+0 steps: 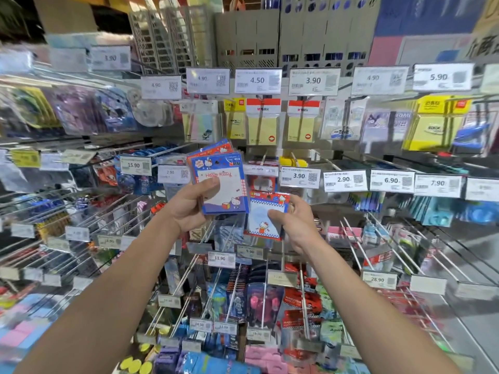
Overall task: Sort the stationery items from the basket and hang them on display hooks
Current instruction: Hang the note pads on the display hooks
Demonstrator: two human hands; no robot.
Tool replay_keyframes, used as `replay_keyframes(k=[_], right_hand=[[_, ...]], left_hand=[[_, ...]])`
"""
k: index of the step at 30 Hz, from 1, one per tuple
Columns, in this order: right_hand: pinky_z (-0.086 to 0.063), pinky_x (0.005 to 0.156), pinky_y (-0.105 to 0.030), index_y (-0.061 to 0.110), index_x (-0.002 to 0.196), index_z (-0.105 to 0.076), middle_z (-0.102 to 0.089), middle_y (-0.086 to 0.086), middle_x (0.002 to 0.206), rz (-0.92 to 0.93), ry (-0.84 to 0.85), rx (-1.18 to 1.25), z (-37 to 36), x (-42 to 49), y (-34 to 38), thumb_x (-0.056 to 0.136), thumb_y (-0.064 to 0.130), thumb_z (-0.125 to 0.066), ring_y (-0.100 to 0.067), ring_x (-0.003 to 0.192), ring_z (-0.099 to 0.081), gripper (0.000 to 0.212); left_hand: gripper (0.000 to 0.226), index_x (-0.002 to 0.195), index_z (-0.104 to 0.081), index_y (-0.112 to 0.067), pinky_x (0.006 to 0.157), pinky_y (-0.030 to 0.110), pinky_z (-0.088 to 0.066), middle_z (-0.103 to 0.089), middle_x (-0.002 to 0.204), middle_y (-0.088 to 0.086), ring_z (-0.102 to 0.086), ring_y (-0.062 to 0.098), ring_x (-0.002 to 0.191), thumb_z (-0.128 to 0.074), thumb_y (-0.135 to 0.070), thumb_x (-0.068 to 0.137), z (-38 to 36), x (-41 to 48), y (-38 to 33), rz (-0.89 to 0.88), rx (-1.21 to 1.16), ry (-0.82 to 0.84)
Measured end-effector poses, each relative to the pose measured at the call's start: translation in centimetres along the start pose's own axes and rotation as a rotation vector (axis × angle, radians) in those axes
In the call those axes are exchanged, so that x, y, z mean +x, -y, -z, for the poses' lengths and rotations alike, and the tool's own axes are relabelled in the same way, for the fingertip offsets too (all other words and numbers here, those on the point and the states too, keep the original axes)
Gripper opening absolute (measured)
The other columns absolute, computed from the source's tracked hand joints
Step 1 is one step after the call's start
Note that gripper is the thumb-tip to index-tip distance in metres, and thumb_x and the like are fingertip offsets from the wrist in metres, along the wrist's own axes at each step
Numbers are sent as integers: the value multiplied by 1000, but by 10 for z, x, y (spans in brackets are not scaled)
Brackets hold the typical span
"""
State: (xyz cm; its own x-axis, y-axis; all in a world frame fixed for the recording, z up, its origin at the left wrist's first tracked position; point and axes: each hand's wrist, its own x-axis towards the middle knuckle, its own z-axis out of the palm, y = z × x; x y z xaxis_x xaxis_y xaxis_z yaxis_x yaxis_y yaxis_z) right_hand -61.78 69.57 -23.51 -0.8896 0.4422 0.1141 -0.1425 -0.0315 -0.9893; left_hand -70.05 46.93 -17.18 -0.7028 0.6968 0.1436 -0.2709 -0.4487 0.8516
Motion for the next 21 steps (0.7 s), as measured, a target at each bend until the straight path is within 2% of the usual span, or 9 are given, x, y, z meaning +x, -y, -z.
replay_keyframes(k=[2,4,6,8,10,12,15,18,21], right_hand=[[-64,81,-44,10,112,-61,-78,-9,105,11,-8,-20,-3,2,3,86,-5,-73,-28,98,-75,33],[-60,87,-48,7,106,-60,-77,-14,104,26,-20,-31,-7,4,6,86,-3,-74,-35,101,-72,27],[-56,94,-56,0,105,-57,-73,-23,107,35,-44,-38,-12,5,8,86,-2,-75,-43,107,-67,26],[-52,97,-63,-8,108,-52,-66,-34,113,46,-63,-52,-18,7,9,87,1,-76,-50,108,-64,33],[-57,89,-58,-1,101,-48,-65,-34,106,64,-90,-77,-23,10,10,87,4,-77,-40,90,-68,32],[-56,74,-50,8,94,-45,-63,-31,91,83,-116,-83,-27,11,12,87,4,-77,-35,75,-63,33],[-57,83,-52,3,102,-48,-65,-35,109,80,-121,-70,-30,13,11,88,4,-76,-42,93,-70,31],[-54,73,-42,-4,108,-50,-70,-30,106,84,-121,-77,-29,15,10,89,7,-75,-30,82,-68,33],[-60,76,-51,0,107,-55,-74,-20,98,94,-128,-81,-29,16,11,89,9,-77,-37,87,-73,29]], left_hand=[[75,110,-76,-12,74,47,-65,-78,108,12,-77,29,96,-105,-17,41,-3,5,-4,-21,-44,-29],[85,120,-68,-11,77,49,-65,-78,109,12,-77,29,97,-104,-16,43,-7,9,-7,-25,-29,-40],[77,123,-65,-11,79,51,-64,-77,111,12,-76,29,99,-100,-15,54,-10,11,-7,-10,-35,-41],[54,123,-64,-12,75,50,-64,-78,111,12,-76,29,100,-86,-15,74,-9,14,-6,-9,-51,-63],[33,117,-70,-12,72,45,-64,-78,109,12,-77,29,98,-67,-12,84,-7,17,-5,-22,-78,-98],[24,101,-82,-13,71,43,-64,-79,106,11,-78,27,96,-64,-12,84,-8,20,-3,-56,-114,-126],[17,91,-85,-14,71,43,-64,-79,106,11,-78,28,96,-80,-12,75,-14,23,-4,-84,-145,-95],[56,93,-85,-12,75,45,-64,-78,110,12,-77,29,100,-105,-15,41,-18,27,-7,-98,-173,-11],[58,93,-85,-12,85,50,-63,-78,112,11,-76,29,102,-106,-16,40,-27,32,-11,-115,-183,13]])
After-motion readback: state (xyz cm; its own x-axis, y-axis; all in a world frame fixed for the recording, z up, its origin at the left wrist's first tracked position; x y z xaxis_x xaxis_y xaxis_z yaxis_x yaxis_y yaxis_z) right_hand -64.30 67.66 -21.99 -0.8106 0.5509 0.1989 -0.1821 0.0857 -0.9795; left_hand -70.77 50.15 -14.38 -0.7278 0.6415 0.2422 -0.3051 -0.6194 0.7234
